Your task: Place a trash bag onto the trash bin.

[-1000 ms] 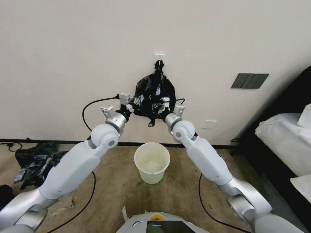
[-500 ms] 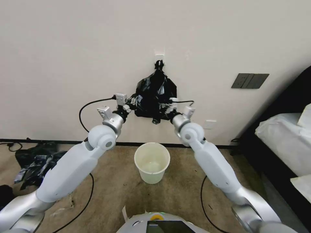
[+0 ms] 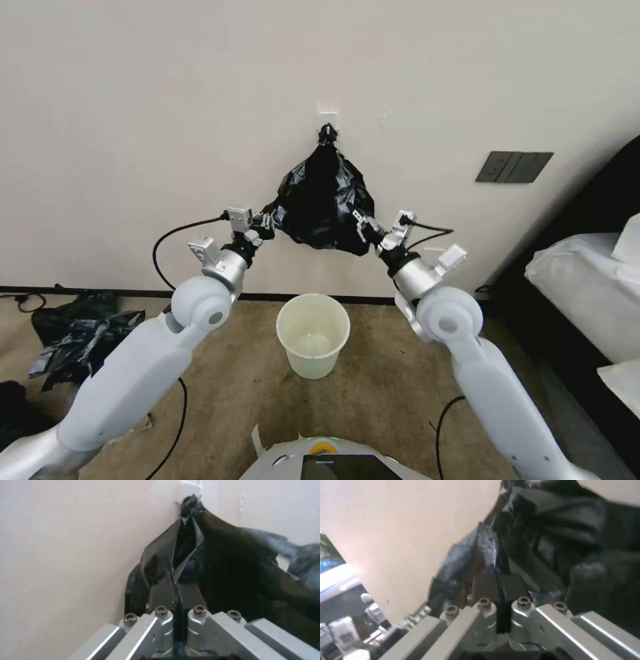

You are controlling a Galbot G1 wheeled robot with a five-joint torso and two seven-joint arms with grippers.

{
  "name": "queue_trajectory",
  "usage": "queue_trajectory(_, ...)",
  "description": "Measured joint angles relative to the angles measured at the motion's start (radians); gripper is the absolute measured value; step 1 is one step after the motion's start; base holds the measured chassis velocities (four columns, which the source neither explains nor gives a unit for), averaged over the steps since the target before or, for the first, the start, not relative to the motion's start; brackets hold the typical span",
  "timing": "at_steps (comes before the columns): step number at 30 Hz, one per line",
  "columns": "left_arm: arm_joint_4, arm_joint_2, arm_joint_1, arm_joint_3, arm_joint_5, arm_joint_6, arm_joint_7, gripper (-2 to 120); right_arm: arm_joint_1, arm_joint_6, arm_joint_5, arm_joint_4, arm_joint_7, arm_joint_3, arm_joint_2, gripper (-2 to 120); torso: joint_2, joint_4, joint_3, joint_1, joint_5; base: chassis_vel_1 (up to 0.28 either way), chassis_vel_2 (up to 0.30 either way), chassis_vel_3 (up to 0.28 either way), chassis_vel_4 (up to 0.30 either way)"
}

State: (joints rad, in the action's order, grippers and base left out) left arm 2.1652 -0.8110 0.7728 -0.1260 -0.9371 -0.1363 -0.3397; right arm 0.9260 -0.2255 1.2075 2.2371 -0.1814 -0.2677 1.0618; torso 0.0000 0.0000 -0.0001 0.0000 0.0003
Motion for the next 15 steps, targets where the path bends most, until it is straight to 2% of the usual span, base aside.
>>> queue_trajectory(11, 0.149, -0.026, 0.209, -0.094, 0.062, 0.016, 0.008, 0, 0.127, 0.001, -0.067, 0.087, -0.001, -0.02, 0.005, 0, 0.0, -0.0001, 0.0, 0.0, -0.0002, 0.0, 0.0, 0.0, 0.0)
queue_trajectory(15, 0.166, -0.034, 0.25, -0.107, 0.079, 0.02, 0.012, 0, 0.143, 0.001, -0.074, 0.099, -0.002, -0.017, 0.012, 0, 0.0, 0.0, 0.0, 0.0, -0.0003, 0.0, 0.0, 0.0, 0.0)
